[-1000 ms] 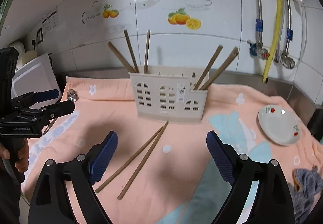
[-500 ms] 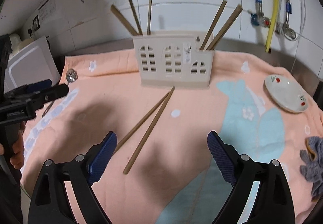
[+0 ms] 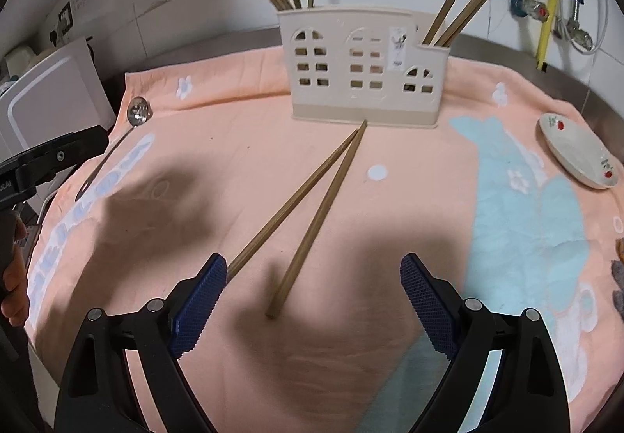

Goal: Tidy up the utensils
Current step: 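Withdraw both open tools toward the last two chopsticks on the towel, then close the right tool on a wooden chopstick while the left tool grasps the other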

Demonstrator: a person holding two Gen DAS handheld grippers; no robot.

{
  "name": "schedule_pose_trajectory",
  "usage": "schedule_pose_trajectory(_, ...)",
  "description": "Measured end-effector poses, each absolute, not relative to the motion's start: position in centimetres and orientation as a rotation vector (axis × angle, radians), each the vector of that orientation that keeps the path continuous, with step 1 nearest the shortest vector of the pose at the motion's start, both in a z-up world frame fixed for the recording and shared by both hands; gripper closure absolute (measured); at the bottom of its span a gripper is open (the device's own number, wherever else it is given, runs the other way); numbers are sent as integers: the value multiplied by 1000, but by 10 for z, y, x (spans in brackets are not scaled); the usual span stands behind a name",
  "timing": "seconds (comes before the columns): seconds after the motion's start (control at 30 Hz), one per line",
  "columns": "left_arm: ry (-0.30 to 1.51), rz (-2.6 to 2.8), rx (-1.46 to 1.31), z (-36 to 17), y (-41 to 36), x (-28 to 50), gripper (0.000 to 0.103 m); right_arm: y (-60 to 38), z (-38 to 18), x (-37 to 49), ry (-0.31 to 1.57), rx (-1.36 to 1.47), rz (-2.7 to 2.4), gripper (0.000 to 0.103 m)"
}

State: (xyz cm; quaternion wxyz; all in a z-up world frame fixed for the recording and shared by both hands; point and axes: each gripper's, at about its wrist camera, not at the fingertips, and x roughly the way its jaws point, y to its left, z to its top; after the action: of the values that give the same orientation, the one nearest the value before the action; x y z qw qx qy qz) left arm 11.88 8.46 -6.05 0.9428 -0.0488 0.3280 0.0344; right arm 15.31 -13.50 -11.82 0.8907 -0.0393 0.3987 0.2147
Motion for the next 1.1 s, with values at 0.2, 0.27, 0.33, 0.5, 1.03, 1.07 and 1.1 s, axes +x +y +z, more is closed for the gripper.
schedule_pose_trajectory(0.2,684,83,-118,-67,93,118,5,-125,-126,157,860,-79,445,20)
schedule_pose_trajectory(0.27,688,85,-116,-69,94,118,5,-123,-129,159,872,-71,440,20)
schedule_pose_trajectory(0.33,691,87,-112,-71,95,118,5,-123,-132,162,886,-59,439,24)
schedule_pose_trajectory(0.5,697,89,-115,-73,98,118,5,-122,-137,167,911,-46,425,34)
schedule_pose_trajectory(1.03,706,88,-125,-79,101,119,5,-115,-143,174,942,-25,419,71)
schedule_pose_trajectory(1.07,706,87,-125,-79,100,119,5,-114,-143,174,942,-24,417,72)
schedule_pose_trajectory(1.1,708,86,-126,-80,100,119,5,-114,-143,175,942,-26,416,74)
